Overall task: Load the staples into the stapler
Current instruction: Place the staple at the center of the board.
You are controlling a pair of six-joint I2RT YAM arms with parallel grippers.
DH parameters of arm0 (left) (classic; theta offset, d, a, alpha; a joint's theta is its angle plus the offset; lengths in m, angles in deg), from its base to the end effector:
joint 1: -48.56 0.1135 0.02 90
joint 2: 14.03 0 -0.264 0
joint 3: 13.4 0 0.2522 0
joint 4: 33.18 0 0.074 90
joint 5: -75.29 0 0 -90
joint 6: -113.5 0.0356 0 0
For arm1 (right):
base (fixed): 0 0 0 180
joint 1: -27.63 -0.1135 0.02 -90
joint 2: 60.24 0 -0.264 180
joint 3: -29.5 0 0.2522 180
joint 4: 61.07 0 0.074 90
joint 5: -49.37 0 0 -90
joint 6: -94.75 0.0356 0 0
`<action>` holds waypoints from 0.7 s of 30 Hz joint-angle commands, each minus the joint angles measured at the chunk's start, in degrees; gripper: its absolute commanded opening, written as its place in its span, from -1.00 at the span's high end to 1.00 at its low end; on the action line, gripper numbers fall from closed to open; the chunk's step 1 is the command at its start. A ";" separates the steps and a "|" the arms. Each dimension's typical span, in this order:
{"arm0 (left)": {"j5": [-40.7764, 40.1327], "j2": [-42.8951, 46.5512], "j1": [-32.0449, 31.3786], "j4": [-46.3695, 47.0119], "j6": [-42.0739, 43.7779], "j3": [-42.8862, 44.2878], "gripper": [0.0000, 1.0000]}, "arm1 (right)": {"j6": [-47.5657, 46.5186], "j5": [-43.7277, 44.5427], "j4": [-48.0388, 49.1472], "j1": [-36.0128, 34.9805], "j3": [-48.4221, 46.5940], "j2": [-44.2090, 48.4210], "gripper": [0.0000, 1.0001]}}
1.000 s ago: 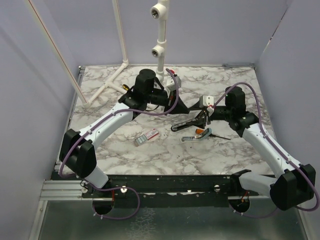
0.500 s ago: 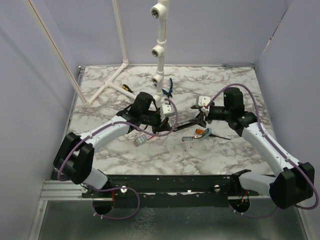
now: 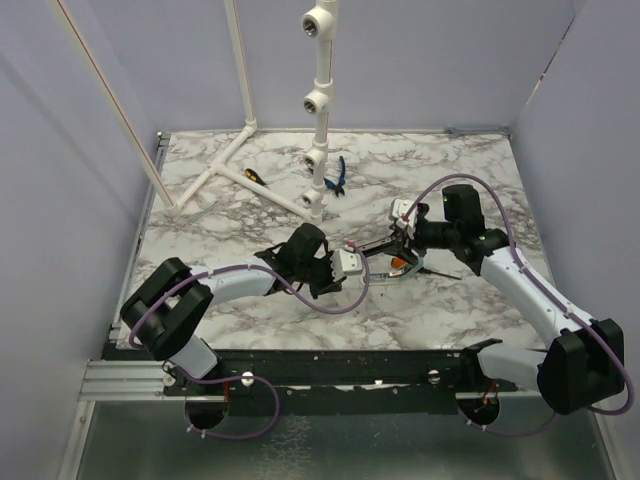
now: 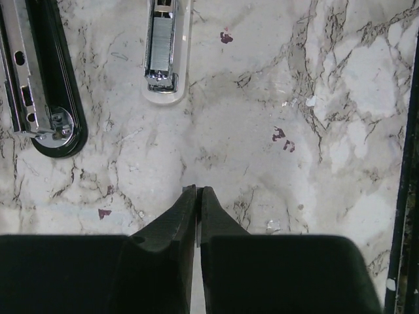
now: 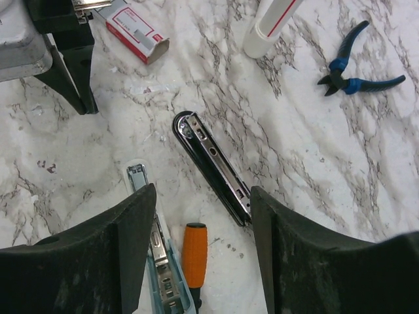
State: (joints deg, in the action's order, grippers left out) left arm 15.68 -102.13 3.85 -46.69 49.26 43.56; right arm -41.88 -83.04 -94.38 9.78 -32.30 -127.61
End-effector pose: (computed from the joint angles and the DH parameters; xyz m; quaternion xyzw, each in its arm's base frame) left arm 0.2017 -0.2250 0.1733 0.5963 0.6690 -0.2998 0.3271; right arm 0.2282 0.0987 0.2697 -0.5807 0.6281 0.2161 0.4707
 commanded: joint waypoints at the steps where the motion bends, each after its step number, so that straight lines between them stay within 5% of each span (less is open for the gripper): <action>1: -2.14 -1.54 -0.89 4.14 -0.18 -0.71 0.70 | -0.88 1.79 -1.18 0.51 0.10 -1.91 -0.27; 5: -1.37 -0.69 -0.99 4.14 0.70 -1.55 0.31 | -1.34 2.10 -1.11 0.53 0.20 -2.81 -0.27; 13: -0.70 2.89 -0.91 -2.51 6.34 -0.25 0.13 | -1.71 2.28 -1.39 0.45 0.33 -3.38 -0.28; 21: 5.55 0.33 1.39 -15.19 27.80 3.39 -0.09 | -2.20 1.22 -2.17 0.53 0.19 -3.58 -0.28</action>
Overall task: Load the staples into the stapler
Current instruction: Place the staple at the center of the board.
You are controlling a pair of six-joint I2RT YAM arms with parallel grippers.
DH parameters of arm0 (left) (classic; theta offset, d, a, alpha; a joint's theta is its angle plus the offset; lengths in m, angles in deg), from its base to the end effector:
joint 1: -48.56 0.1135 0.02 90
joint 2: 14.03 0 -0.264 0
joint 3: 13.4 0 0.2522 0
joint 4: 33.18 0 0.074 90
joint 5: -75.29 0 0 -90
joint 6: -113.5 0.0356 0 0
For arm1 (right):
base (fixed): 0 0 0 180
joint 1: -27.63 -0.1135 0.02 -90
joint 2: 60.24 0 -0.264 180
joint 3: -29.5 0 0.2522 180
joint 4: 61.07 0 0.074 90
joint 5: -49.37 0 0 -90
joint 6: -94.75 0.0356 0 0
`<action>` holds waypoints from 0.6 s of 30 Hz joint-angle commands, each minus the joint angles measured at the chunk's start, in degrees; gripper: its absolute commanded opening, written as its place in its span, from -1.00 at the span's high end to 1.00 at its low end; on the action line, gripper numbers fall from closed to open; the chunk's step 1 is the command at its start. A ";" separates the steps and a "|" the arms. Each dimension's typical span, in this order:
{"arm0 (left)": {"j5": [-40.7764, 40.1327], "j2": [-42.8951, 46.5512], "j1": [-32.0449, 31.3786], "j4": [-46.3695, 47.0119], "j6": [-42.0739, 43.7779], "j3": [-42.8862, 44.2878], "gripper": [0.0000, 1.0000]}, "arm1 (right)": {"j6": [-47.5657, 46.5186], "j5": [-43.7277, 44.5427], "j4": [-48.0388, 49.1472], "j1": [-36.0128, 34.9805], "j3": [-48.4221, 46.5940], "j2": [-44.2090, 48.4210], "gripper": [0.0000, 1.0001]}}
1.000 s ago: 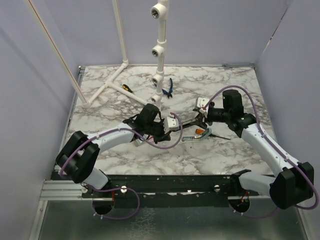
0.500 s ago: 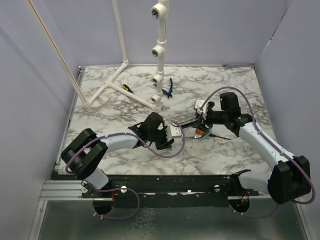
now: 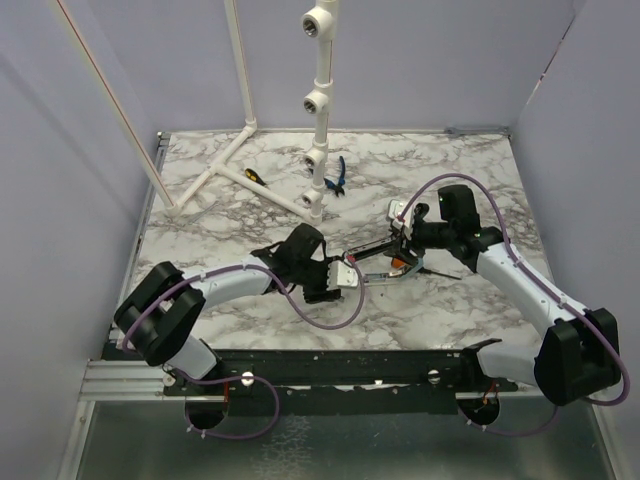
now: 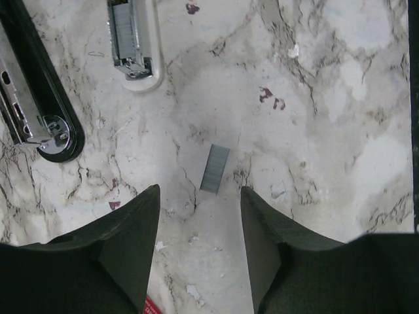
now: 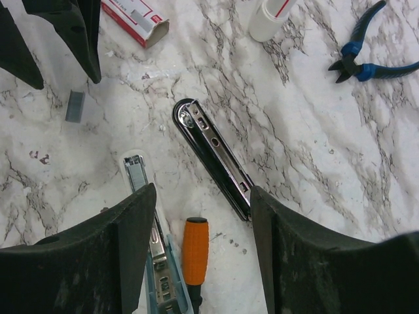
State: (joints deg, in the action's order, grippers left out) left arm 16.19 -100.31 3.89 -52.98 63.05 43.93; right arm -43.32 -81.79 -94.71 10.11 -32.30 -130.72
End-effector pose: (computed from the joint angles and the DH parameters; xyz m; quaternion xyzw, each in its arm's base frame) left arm 0.1952 -0.2186 0.1763 0.6745 0.6063 -0.2642 0.3280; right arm 0.2367 0.0993 0.2564 -0.5832 0.6429 0.2105 0.4497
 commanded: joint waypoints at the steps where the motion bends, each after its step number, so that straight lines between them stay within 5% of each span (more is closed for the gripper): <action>1: 5.59 -2.46 1.60 -10.37 15.76 4.08 -0.10 | -0.79 -0.05 -1.92 0.16 0.15 -0.41 -0.28; 18: 6.74 -11.56 1.64 -14.73 20.72 9.70 0.15 | -1.10 -0.40 -2.29 0.54 0.57 -0.01 -0.28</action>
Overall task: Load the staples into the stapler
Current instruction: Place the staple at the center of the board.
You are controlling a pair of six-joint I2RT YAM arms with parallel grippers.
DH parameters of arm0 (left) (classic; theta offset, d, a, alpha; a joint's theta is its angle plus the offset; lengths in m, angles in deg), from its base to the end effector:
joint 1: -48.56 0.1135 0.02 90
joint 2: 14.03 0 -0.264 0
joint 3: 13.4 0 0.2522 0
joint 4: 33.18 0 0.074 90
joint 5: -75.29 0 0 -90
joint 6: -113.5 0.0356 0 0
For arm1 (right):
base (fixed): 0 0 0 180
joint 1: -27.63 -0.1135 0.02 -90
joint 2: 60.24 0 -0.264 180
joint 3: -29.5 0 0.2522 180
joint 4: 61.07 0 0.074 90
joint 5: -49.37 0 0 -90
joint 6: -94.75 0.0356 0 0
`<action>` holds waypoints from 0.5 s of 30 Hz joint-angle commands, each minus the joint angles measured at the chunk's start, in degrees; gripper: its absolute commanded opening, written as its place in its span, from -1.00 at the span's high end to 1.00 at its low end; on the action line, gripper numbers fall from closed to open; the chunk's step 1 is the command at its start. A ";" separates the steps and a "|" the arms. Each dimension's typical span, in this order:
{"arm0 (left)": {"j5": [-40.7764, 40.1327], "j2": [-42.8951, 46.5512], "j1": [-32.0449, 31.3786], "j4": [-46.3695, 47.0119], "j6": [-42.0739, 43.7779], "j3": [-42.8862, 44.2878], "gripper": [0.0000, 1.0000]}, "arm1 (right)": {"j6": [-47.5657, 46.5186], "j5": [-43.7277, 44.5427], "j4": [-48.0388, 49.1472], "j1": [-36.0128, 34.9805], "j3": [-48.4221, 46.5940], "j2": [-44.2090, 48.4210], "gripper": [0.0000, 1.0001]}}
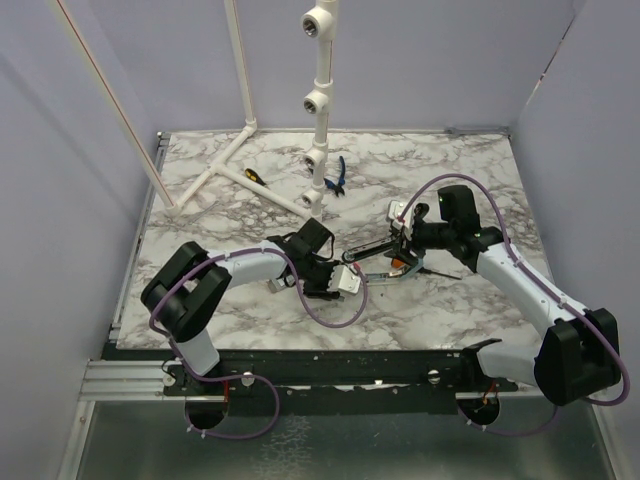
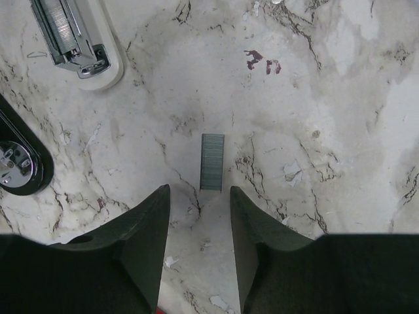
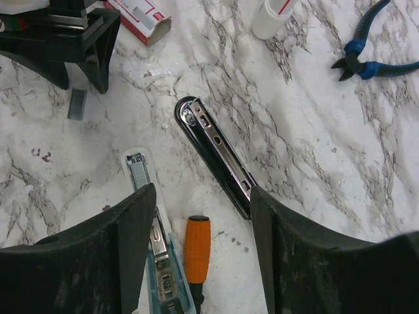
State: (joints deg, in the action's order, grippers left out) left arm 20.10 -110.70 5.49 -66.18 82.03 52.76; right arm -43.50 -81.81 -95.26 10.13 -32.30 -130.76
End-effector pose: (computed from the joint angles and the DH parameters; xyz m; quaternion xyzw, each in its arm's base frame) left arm 0.2155 -0.2293 0.1553 0.7631 0.5339 -0.2591 0.2558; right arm 0.2362 0.0991 0.2555 -0.5838 0.6445 0.2117 0.4460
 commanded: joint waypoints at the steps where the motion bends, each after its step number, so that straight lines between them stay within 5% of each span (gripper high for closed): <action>1: 2.75 -1.38 0.02 -1.79 1.77 1.00 0.15 | -0.96 -0.38 -1.76 0.53 0.59 0.03 -0.28; 15: 2.62 -5.17 -0.61 -8.56 3.14 5.37 0.31 | -0.93 -0.08 -1.65 0.49 0.49 0.02 -0.28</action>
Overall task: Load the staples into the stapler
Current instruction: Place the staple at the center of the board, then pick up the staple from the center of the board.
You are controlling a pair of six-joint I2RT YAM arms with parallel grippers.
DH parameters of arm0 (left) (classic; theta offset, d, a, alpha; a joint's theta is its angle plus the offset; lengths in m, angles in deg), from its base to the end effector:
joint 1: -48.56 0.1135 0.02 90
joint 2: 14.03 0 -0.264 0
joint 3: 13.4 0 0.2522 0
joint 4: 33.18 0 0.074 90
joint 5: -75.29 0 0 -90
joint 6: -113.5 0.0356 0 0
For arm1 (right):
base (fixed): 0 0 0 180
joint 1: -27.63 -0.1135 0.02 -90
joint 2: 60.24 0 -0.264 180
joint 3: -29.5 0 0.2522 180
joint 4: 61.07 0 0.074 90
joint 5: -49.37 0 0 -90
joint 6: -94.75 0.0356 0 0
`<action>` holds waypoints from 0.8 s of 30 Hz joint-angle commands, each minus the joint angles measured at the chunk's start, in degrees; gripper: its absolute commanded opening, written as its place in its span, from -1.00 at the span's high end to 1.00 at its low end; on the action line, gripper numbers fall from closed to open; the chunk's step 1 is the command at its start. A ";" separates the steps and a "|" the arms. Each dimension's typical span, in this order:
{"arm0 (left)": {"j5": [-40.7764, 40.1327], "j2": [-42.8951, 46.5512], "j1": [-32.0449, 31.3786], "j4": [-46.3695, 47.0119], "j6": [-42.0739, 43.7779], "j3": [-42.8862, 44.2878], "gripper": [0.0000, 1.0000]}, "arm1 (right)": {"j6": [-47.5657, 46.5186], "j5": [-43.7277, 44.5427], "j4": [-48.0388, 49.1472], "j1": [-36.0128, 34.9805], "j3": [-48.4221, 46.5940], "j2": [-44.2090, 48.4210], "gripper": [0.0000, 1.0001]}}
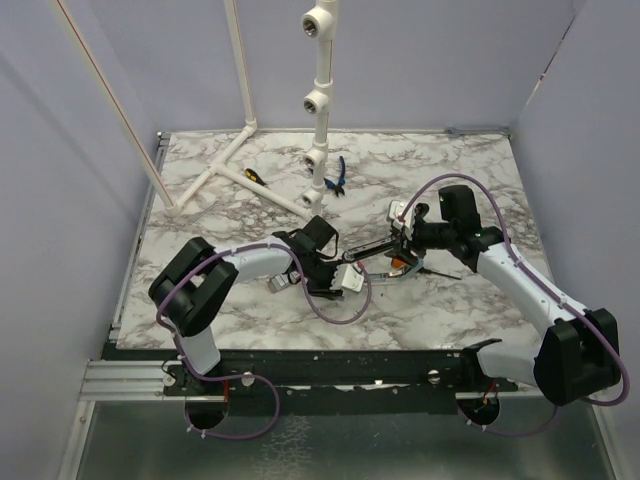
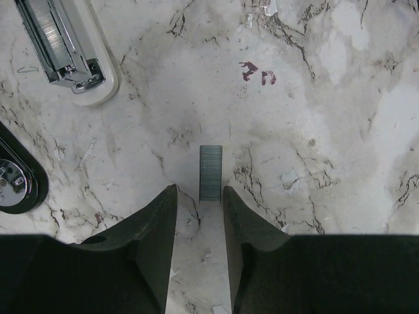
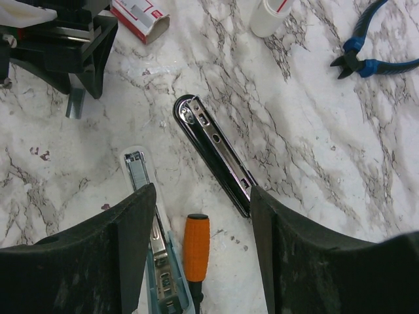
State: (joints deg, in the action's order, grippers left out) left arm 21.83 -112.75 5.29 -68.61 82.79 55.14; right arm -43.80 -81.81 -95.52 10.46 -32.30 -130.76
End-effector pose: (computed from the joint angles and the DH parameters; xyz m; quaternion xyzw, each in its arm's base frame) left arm 0.2188 -0.2351 0.1542 0.7656 0.5289 -0.2755 0.2413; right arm 0.2365 0.0976 0.2552 -0.5835 0.6458 0.2101 0.4454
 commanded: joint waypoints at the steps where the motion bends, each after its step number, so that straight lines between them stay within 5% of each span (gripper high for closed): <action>1: 0.65 -3.72 -0.45 -7.21 2.63 3.77 0.33 | -0.65 -0.04 -1.48 0.20 0.48 0.03 -0.27; 17: -1.40 -3.42 -1.47 -8.49 3.72 3.58 0.68 | -0.51 -0.25 -1.34 0.23 0.49 0.34 -0.28; 24: -0.65 -1.06 -0.72 -6.43 -2.35 2.61 0.76 | -0.45 -0.98 -0.50 0.68 0.51 0.88 -0.28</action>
State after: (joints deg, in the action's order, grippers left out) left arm 21.80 -115.48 4.29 -74.31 83.80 59.51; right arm -44.17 -81.84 -95.52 10.50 -32.30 -130.74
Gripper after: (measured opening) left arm 0.150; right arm 0.640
